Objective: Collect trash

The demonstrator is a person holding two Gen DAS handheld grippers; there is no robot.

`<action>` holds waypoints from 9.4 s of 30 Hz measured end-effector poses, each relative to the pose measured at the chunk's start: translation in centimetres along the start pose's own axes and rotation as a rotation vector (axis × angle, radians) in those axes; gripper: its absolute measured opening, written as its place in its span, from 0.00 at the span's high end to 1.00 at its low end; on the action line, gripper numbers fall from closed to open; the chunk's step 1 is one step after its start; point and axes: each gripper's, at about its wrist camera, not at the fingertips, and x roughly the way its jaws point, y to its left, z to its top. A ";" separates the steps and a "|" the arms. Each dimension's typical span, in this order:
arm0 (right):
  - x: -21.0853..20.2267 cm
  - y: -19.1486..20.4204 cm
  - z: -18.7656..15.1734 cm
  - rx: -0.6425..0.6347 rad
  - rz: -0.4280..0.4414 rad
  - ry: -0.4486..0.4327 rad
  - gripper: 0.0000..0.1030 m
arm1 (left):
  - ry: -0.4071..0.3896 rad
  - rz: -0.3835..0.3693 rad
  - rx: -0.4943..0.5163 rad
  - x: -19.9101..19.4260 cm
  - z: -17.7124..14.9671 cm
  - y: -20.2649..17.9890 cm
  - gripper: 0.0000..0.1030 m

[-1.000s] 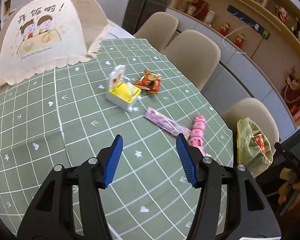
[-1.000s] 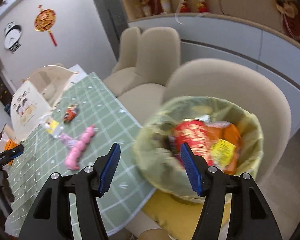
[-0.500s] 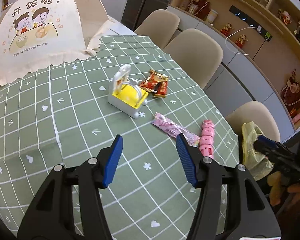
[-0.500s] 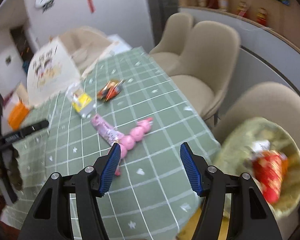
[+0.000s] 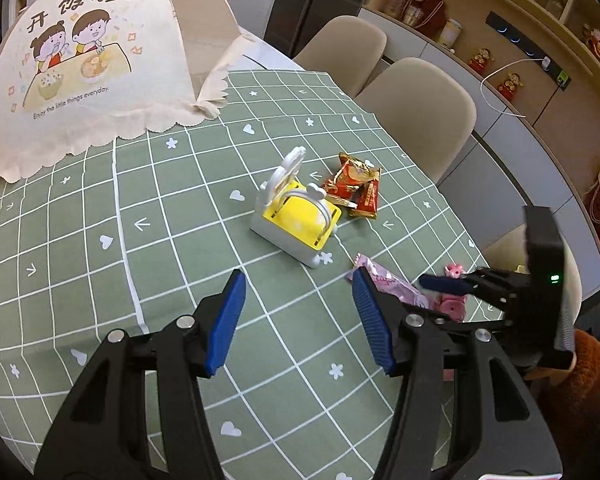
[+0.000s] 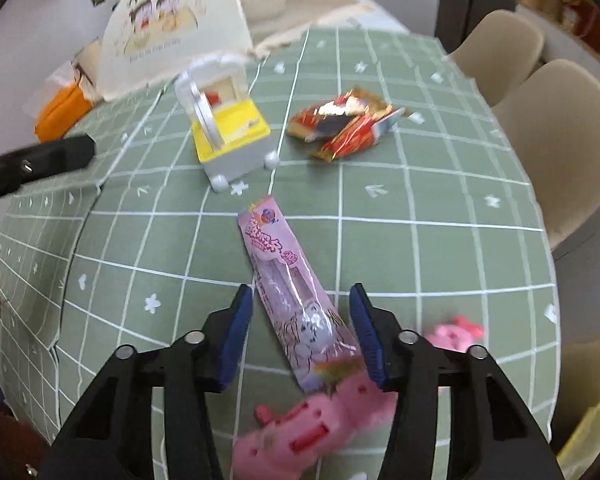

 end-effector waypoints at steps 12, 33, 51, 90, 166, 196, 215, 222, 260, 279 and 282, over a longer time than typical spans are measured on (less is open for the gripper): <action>-4.0 -1.8 -0.9 0.167 0.026 -0.100 0.86 | 0.021 -0.012 -0.019 1.7 0.2 0.6 0.49; -11.0 -9.2 -8.2 0.515 -0.067 -0.259 0.86 | 0.073 0.023 0.301 13.8 10.2 -10.4 0.49; -10.0 -9.7 -9.0 0.547 -0.055 -0.236 0.86 | 0.220 -0.079 0.270 15.4 5.7 -11.6 0.49; -15.6 -1.5 -13.2 0.464 -0.098 -0.221 0.86 | 0.192 -0.176 0.223 3.3 -5.0 -8.4 0.60; -34.3 -22.8 -34.1 0.804 -0.391 -0.533 0.86 | 0.370 -0.454 0.515 9.1 -7.4 -46.9 0.80; -21.6 -24.4 -27.6 0.671 -0.264 -0.372 0.69 | 0.005 -0.005 0.248 0.8 -6.2 -27.0 0.51; -27.5 -5.4 -28.6 0.592 -0.260 -0.551 0.59 | -0.192 0.061 0.245 -10.8 -13.7 -17.4 0.23; -27.4 5.4 -29.7 0.491 -0.281 -0.558 0.59 | -0.282 0.063 0.347 -15.1 -18.5 -17.3 0.23; -28.6 13.5 -32.4 0.477 -0.377 -0.595 0.59 | -0.309 0.024 0.386 -19.6 -22.6 -17.4 0.24; -28.7 12.9 -32.4 0.497 -0.389 -0.594 0.59 | -0.306 0.012 0.402 -19.3 -22.3 -17.0 0.24; -28.5 13.0 -32.1 0.491 -0.391 -0.591 0.59 | -0.306 0.010 0.400 -19.3 -22.2 -16.7 0.24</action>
